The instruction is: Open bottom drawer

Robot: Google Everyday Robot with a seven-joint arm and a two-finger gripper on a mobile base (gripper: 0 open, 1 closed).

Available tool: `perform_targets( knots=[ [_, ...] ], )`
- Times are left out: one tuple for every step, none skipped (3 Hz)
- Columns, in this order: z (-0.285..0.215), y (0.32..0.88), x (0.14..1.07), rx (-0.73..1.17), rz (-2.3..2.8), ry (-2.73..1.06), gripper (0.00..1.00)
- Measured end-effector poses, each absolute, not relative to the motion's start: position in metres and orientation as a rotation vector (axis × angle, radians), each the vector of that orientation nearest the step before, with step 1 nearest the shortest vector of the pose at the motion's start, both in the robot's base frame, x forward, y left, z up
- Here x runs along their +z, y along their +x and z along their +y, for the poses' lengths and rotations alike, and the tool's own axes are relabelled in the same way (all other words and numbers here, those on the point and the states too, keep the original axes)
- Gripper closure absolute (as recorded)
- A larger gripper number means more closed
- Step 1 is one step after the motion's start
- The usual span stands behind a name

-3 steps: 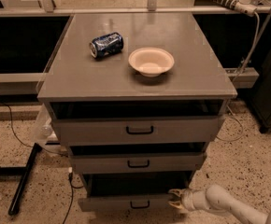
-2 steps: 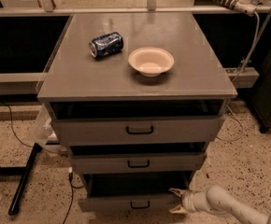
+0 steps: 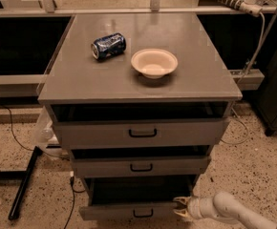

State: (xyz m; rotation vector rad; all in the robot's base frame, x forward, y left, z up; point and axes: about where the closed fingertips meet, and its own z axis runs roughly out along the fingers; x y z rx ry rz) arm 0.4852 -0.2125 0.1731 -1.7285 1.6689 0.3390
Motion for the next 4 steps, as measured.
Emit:
perform_targets(
  knots=[
    [-0.213,0.485,0.179,0.339,1.669,-1.729,1.00],
    [-0.210,0.464,0.174,0.374,1.656,-1.750,1.00],
    [-0.210,0.464,0.179,0.374,1.656,-1.750,1.00],
    [-0.214,0.447,0.177,0.376,1.657,-1.740,1.00]
  ],
)
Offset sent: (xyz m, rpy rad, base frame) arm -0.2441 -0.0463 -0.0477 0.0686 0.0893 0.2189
